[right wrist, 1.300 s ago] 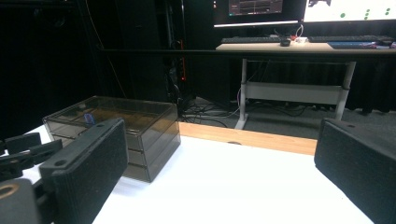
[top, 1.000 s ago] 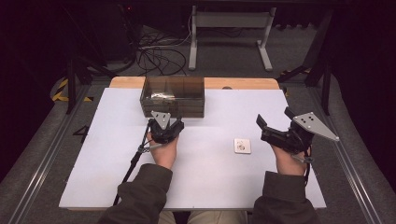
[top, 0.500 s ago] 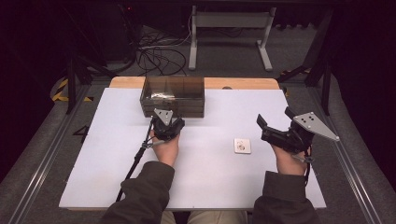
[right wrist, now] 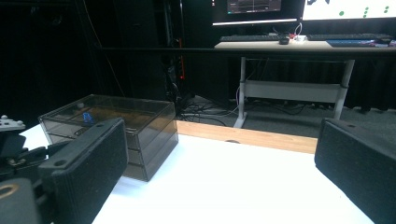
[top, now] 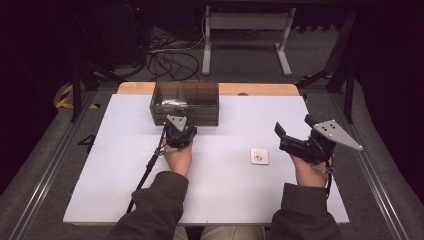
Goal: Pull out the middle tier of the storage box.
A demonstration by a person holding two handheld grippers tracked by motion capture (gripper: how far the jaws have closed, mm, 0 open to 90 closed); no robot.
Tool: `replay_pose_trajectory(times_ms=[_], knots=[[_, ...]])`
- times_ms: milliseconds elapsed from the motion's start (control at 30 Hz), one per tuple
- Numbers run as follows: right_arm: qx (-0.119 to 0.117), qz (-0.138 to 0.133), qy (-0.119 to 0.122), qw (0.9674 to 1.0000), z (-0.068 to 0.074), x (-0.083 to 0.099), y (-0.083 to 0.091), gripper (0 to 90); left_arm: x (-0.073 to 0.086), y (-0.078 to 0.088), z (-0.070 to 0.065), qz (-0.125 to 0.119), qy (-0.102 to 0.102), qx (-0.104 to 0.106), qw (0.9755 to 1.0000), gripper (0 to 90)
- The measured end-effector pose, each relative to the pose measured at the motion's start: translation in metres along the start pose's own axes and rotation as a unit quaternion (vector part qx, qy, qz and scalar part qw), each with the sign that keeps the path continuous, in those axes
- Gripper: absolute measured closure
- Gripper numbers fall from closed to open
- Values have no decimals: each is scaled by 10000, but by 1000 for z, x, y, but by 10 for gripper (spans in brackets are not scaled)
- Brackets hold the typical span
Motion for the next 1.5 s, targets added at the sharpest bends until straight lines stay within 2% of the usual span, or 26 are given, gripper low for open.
replay_pose_trajectory(times_ms=[100,233,467,633,1100,1500], knots=[[-12,-2,19,10000,1,0,0,34,0,-3,0,48,-73,-17,10000,470],[-7,1,8,10000,0,0,0,34,0,-5,-1,80,7,-43,10000,489],[-6,4,-9,10000,0,0,0,34,0,-7,0,125,22,-95,9999,515],[-12,10,-4,10000,0,0,-1,34,0,-8,-1,182,-60,-146,9997,547],[-31,11,-2,10000,1,0,0,34,1,-10,0,310,11,-92,9995,552],[-53,10,21,10000,2,0,-1,34,2,-11,0,393,-18,-155,9991,540]])
Point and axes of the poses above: each handheld gripper's, and its own axes: y roughly backward along the jaws, x roughly out of its underside, z roughly to its left, the point moved 7 cm from there along -y, roughly forward along the jaws, and after that the axes turned 11 degrees about x, right-handed, at the moved point
